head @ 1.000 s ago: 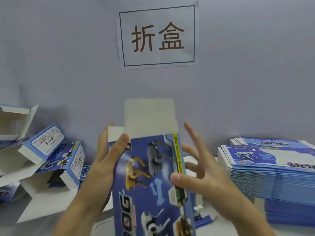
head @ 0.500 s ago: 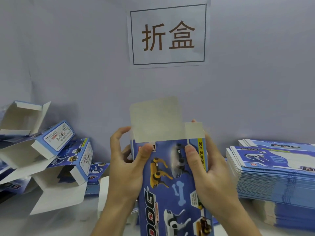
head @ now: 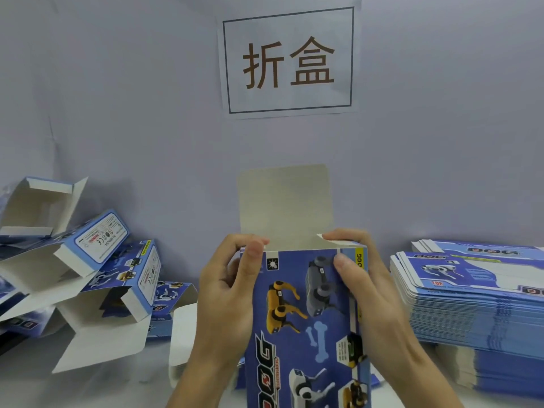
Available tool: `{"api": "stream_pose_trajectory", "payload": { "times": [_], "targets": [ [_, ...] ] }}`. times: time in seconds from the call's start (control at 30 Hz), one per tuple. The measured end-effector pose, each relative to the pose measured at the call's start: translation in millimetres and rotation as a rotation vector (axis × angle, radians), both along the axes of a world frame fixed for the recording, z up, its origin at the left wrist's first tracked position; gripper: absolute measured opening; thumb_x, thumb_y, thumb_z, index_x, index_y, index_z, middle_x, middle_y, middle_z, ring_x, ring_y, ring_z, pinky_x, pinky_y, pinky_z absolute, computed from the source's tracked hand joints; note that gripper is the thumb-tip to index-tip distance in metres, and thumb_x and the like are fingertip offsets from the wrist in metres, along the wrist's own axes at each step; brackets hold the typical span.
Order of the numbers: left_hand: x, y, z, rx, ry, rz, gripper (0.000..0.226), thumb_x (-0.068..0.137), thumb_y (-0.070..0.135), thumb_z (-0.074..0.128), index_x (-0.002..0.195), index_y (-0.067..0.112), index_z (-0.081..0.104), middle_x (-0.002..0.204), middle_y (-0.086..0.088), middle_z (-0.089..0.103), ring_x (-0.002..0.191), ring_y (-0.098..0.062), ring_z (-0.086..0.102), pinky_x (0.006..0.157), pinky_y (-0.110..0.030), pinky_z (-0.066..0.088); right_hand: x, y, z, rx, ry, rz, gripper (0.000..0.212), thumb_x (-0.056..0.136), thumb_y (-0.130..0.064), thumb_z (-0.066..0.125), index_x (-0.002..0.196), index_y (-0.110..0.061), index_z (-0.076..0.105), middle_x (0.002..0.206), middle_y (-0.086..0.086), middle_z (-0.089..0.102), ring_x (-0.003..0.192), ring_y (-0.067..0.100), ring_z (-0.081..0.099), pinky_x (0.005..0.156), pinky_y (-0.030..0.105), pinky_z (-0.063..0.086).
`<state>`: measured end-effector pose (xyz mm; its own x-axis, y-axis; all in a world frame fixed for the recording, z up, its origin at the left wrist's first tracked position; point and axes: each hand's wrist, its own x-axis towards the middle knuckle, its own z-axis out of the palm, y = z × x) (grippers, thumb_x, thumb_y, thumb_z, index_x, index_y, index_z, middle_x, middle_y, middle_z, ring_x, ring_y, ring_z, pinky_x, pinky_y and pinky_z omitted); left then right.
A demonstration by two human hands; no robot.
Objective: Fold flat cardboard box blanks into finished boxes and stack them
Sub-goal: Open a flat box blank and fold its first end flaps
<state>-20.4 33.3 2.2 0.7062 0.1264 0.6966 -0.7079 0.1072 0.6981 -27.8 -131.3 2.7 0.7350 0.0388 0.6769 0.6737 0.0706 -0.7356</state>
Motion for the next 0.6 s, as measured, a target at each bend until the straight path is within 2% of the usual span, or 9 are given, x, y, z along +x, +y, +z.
{"api": "stream_pose_trajectory", "payload": {
  "times": [0.07, 0.1, 0.2, 0.3, 0.37, 0.43, 0.47, 0.53, 0.6],
  "targets": [
    [-1, 1, 0, -0.012, 0.044, -0.107, 0.040, 0.081, 0.063, 0.064, 0.091, 0.025, 0.068, 0.086, -0.019, 0.070, 0.077, -0.032, 0.072, 0.065, -0.045, 0.060, -2, -1, 2, 0.078, 0.084, 0.103, 0.032, 0.091, -0.058, 0.050, 0.106, -0.032, 0.060, 0.093, 0.017, 0.072, 0.086, 0.032, 0.074, 0.075, 0.048, 0.061],
    [-2, 2, 1, -0.032, 0.080, -0.170, 0.040, 0.079, 0.061, 0.061, 0.090, 0.023, 0.068, 0.088, -0.017, 0.071, 0.078, -0.034, 0.071, 0.067, -0.046, 0.060, -1, -1, 3, 0.095, 0.102, 0.077, 0.037, 0.089, -0.060, 0.046, 0.104, -0.030, 0.061, 0.094, 0.020, 0.070, 0.086, 0.034, 0.073, 0.076, 0.052, 0.060],
    [-5, -1, 5, -0.057, 0.183, -0.204, 0.046, 0.075, 0.062, 0.059, 0.080, 0.017, 0.066, 0.081, -0.018, 0.067, 0.070, -0.036, 0.067, 0.063, -0.043, 0.056, 2, 5, 4, 0.073, 0.098, -0.116, 0.037, 0.088, -0.053, 0.043, 0.090, -0.022, 0.063, 0.076, 0.018, 0.058, 0.069, 0.031, 0.061, 0.062, 0.039, 0.053],
    [-3, -5, 5, 0.092, 0.113, 0.088, 0.041, 0.085, 0.045, 0.049, 0.073, 0.008, 0.064, 0.082, -0.024, 0.063, 0.081, -0.046, 0.062, 0.075, -0.064, 0.051, 2, 9, 5, 0.075, 0.109, -0.153, 0.028, 0.081, -0.039, 0.044, 0.080, -0.015, 0.059, 0.061, 0.001, 0.045, 0.059, 0.018, 0.047, 0.048, 0.026, 0.039],
    [-3, -7, 4, 0.090, 0.109, 0.164, 0.030, 0.084, 0.032, 0.044, 0.073, 0.011, 0.064, 0.085, -0.027, 0.062, 0.085, -0.050, 0.060, 0.074, -0.068, 0.050, 0, 9, 6, 0.077, 0.139, -0.143, 0.025, 0.078, -0.033, 0.043, 0.079, -0.013, 0.057, 0.057, -0.003, 0.041, 0.056, 0.015, 0.043, 0.045, 0.023, 0.034],
    [-5, -8, 3, -0.011, 0.140, 0.119, 0.019, 0.092, 0.023, 0.045, 0.085, 0.023, 0.063, 0.091, -0.027, 0.065, 0.085, -0.053, 0.063, 0.061, -0.053, 0.055, 0, 8, 6, 0.080, 0.162, -0.120, 0.021, 0.077, -0.032, 0.043, 0.082, -0.019, 0.059, 0.053, -0.011, 0.040, 0.051, 0.009, 0.041, 0.044, 0.018, 0.036],
    [-5, -9, 4, -0.082, 0.154, 0.054, 0.021, 0.098, 0.016, 0.044, 0.097, 0.031, 0.060, 0.094, -0.023, 0.067, 0.084, -0.051, 0.066, 0.056, -0.045, 0.056, 0, 8, 5, 0.096, 0.181, -0.101, 0.021, 0.077, -0.034, 0.043, 0.088, -0.026, 0.060, 0.054, -0.011, 0.041, 0.051, 0.008, 0.043, 0.045, 0.017, 0.038],
    [-4, -8, 3, -0.135, 0.138, -0.016, 0.047, 0.102, 0.009, 0.043, 0.120, 0.051, 0.050, 0.093, -0.003, 0.070, 0.084, -0.043, 0.069, 0.058, -0.040, 0.060, -1, 7, 4, 0.136, 0.208, -0.068, 0.038, 0.076, -0.038, 0.045, 0.111, -0.044, 0.057, 0.058, -0.011, 0.040, 0.054, 0.010, 0.045, 0.051, 0.021, 0.043],
    [-2, -8, 2, -0.108, 0.133, 0.003, 0.052, 0.100, 0.015, 0.050, 0.137, 0.051, 0.044, 0.102, 0.010, 0.070, 0.090, -0.032, 0.072, 0.066, -0.042, 0.063, -3, 8, 7, 0.168, 0.227, 0.003, 0.055, 0.070, -0.041, 0.050, 0.123, -0.054, 0.056, 0.060, -0.003, 0.033, 0.061, 0.020, 0.039, 0.061, 0.030, 0.043]
  ]
}}
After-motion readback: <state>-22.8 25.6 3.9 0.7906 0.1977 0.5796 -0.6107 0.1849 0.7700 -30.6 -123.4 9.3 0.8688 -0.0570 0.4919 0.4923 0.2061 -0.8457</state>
